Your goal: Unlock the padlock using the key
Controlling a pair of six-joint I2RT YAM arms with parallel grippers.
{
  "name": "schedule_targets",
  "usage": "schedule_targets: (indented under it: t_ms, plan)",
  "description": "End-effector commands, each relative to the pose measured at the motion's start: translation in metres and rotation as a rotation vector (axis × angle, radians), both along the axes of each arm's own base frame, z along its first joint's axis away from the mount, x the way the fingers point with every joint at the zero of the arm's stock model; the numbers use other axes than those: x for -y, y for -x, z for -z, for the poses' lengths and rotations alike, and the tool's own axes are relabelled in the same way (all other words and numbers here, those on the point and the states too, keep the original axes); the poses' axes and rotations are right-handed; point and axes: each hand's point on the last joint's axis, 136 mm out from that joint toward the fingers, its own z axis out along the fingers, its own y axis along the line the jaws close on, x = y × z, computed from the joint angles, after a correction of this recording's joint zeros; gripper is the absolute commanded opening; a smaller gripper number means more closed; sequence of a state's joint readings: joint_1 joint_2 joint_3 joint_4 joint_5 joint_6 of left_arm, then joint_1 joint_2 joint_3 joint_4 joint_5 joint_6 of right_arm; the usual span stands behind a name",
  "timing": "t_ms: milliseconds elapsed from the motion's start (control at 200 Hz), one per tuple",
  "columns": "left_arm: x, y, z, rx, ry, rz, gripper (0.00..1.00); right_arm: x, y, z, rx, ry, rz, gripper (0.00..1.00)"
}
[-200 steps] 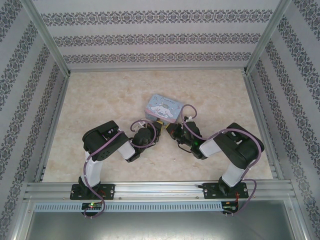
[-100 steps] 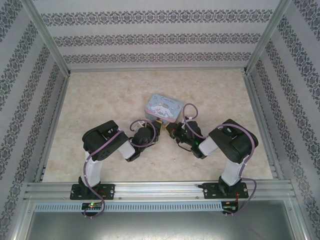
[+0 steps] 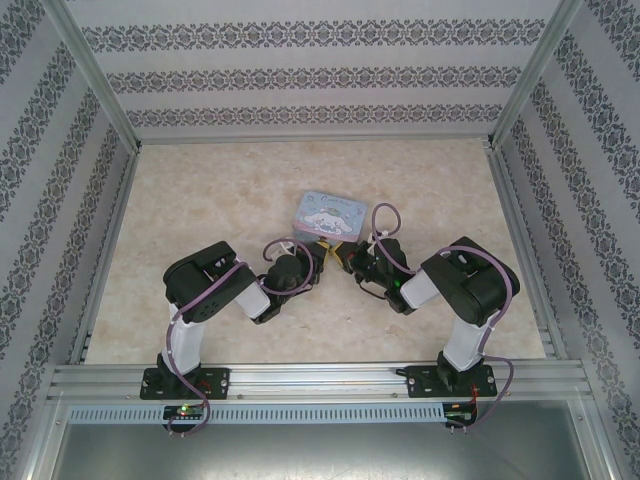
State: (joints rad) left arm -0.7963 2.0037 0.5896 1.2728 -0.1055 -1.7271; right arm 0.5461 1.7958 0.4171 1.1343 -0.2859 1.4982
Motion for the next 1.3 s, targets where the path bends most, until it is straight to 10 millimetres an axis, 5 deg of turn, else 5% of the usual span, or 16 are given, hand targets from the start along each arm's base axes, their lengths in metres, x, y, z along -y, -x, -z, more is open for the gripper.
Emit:
schedule_targets:
  t_ms: [0, 350, 774, 1054, 1294]
  plan:
    - [0.056, 0.045, -0.029, 0.055, 0.076, 0.292, 0.00, -0.019, -0.025, -0.064, 0.192, -0.121, 0.016, 0.00]
    - [0.051, 0.043, -0.011, 0.017, 0.060, 0.255, 0.00, -0.017, -0.027, -0.058, 0.176, -0.119, 0.018, 0.00]
    - [0.038, 0.026, 0.009, 0.021, 0.032, 0.172, 0.00, 0.017, -0.005, -0.055, 0.168, -0.005, 0.021, 0.57]
    - [0.035, 0.022, 0.013, 0.023, 0.004, 0.173, 0.00, 0.028, 0.019, -0.058, 0.150, 0.075, -0.027, 0.68]
    - [0.028, 0.017, 0.020, 0.021, -0.048, 0.172, 0.00, 0.044, 0.048, -0.033, 0.094, 0.266, -0.101, 0.67]
